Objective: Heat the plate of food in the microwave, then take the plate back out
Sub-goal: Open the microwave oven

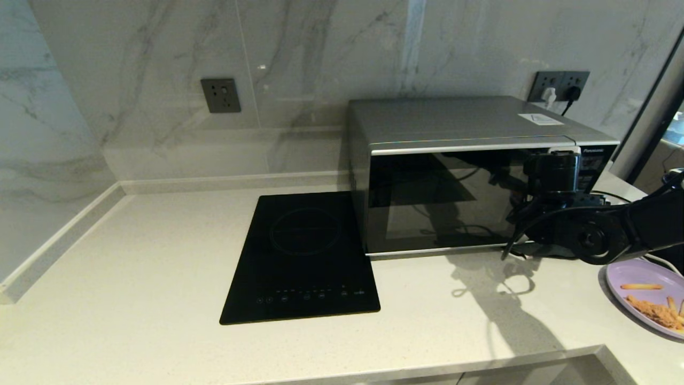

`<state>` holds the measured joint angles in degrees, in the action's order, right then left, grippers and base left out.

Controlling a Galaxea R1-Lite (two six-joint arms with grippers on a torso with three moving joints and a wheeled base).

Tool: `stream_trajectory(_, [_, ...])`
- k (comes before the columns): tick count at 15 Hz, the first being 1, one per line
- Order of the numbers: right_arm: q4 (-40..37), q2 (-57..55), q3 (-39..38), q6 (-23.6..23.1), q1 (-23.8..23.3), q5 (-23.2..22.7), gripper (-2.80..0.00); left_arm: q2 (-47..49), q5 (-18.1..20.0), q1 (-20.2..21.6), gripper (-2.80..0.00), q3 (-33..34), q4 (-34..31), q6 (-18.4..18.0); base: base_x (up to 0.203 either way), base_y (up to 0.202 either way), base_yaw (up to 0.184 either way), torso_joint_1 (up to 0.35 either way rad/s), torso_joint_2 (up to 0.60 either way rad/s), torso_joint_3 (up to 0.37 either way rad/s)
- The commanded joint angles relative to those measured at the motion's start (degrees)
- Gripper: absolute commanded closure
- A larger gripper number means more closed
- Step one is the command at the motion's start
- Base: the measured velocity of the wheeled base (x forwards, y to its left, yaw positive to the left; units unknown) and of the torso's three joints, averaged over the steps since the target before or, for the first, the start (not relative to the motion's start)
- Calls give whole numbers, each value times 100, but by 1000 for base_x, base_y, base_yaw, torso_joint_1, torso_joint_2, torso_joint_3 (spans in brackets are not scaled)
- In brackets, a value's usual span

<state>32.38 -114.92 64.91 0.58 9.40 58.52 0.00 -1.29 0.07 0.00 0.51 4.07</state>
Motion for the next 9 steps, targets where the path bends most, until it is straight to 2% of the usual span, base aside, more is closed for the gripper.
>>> stream_trajectory(1, [23,-81,21,11,-75,-16,-280,9,-3,1,0,0,2,6,0,0,0,0,0,0])
stream_trajectory(2, [33,-102,21,21,-87,-17,-280,9,-3,1,0,0,2,6,0,0,0,0,0,0])
stream_trajectory(3, [119,-134,35,16,-87,-17,0,9,-3,1,0,0,2,6,0,0,0,0,0,0])
stream_trajectory(9, [295,-222,48,-2,-78,-34,0,9,-3,1,0,0,2,6,0,0,0,0,0,0])
